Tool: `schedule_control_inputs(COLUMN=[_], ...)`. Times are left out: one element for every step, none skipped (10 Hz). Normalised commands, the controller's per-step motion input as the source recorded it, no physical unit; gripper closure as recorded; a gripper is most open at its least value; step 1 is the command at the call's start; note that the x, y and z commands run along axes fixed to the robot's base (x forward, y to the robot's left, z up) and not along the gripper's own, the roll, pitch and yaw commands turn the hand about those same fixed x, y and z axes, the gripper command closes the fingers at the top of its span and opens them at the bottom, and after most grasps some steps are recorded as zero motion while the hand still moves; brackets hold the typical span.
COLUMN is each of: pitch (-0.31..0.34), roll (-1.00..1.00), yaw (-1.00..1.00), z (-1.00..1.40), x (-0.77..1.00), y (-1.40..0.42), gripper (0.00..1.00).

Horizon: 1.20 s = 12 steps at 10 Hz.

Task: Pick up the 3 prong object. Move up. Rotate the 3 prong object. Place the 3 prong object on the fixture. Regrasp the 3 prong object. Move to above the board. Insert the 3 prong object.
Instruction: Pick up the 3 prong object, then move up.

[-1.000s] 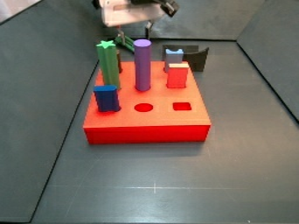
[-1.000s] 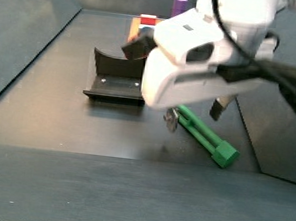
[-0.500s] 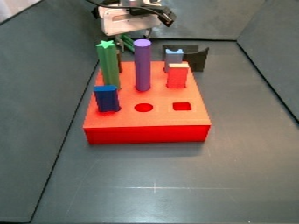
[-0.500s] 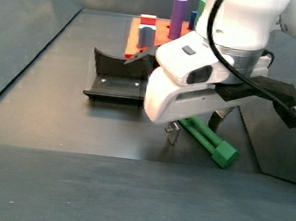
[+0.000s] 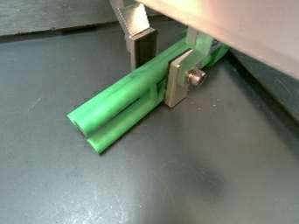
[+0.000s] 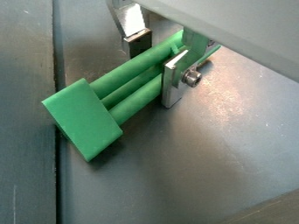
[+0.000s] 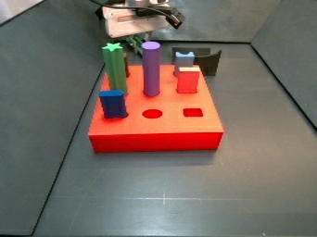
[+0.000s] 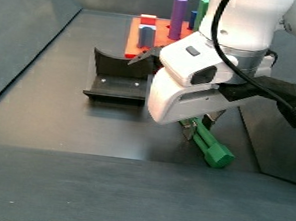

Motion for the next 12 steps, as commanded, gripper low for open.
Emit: schedule_control_inputs(pitch=[0.0,0.0,0.0,0.0,0.0,0.0,0.0,0.0,0.0,0.0,0.021,0.04], roll=[0.0,0.0,0.0,0.0,0.0,0.0,0.0,0.0,0.0,0.0,-0.01,-0.01], yaw=[0.0,0.0,0.0,0.0,0.0,0.0,0.0,0.0,0.0,0.0,-0.01,-0.01], z=[0.0,0.0,0.0,0.0,0.0,0.0,0.0,0.0,0.0,0.83,0.79,0.63], x=[0.0,0.0,0.0,0.0,0.0,0.0,0.0,0.0,0.0,0.0,-0.03,-0.05], y=[0.0,0.0,0.0,0.0,0.0,0.0,0.0,0.0,0.0,0.0,0.0,0.0], gripper=[1.0,1.0,1.0,1.0,1.0,1.0,1.0,1.0,1.0,1.0,1.0,1.0])
